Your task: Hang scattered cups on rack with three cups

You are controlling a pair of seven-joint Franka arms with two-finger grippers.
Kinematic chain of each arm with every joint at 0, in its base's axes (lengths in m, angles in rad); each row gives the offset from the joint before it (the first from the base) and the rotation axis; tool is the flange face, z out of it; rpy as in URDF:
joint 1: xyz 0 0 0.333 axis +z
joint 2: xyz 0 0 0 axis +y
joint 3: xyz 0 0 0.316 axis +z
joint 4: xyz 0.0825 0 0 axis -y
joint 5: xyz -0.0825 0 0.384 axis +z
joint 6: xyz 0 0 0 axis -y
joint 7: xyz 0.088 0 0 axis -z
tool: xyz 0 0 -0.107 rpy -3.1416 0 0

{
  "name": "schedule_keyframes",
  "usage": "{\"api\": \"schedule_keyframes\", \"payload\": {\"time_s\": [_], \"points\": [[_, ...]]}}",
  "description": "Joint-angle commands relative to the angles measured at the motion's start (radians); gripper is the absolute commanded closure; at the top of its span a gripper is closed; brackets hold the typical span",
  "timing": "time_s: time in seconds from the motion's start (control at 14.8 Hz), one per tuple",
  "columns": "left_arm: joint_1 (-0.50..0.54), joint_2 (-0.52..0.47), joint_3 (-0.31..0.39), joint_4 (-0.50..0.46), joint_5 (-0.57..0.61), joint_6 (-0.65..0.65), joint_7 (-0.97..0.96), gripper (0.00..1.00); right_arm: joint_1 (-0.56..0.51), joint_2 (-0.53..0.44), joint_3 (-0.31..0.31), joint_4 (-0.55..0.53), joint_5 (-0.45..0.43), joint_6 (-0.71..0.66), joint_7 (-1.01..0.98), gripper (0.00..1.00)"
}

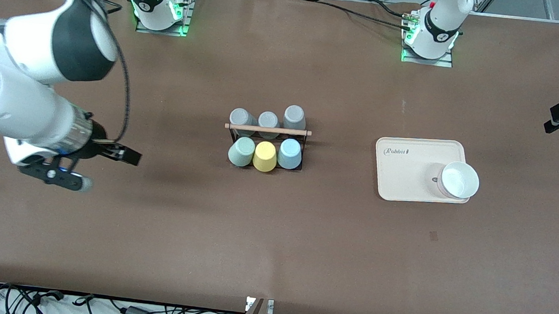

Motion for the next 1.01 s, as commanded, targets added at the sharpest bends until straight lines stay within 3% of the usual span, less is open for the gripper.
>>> {"api": "schedule_keyframes", "payload": {"time_s": [0.0,0.41,0.74,0.95], "points": [[0.001,0.005,-0.002,0.024,0.009,-0.011,-0.005,0.00,-0.089,-0.046,0.017,-0.004,-0.008,-0.020,-0.148,0.00],[0.001,0.000,-0.012,0.024,0.009,-0.012,-0.007,0.00,-0.232,-0.221,0.020,-0.194,-0.007,0.057,-0.390,0.00],[0.001,-0.015,-0.013,0.015,-0.003,-0.024,-0.018,0.00,-0.232,-0.267,0.018,-0.214,-0.068,0.049,-0.417,0.00],[0.001,-0.044,-0.015,0.009,-0.004,-0.052,-0.035,0.00,-0.232,-0.325,0.020,-0.292,-0.089,0.072,-0.420,0.00]]}}
